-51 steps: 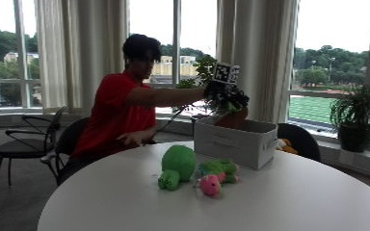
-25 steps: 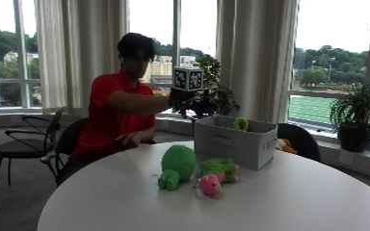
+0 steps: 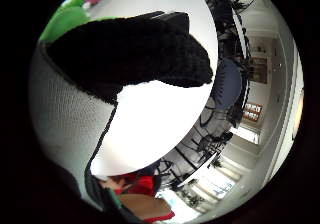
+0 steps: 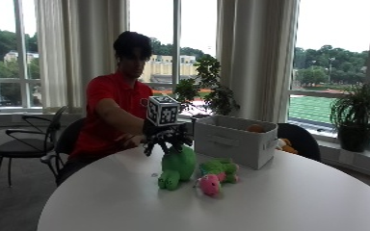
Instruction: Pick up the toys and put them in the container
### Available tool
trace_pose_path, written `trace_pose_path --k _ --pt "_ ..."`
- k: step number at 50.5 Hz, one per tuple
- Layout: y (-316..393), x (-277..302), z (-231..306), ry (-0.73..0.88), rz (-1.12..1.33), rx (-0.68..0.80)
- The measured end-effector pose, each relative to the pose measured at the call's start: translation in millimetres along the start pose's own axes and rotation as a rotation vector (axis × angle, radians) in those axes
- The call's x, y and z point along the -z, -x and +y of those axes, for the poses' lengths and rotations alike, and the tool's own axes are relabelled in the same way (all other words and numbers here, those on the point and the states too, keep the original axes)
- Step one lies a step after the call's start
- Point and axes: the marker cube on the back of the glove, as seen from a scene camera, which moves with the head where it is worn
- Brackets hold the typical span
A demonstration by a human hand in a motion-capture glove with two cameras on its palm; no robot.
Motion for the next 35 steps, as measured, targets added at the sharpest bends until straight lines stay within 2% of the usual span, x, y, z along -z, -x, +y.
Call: trace_pose_path --k 15,26,35 --pt "-1 -15 -26 0.008 0.021 0.034" --pt "25 -44 -29 0.105 0.028 0.106" --pt "38 -49 -43 0.118 0.101 0.084"
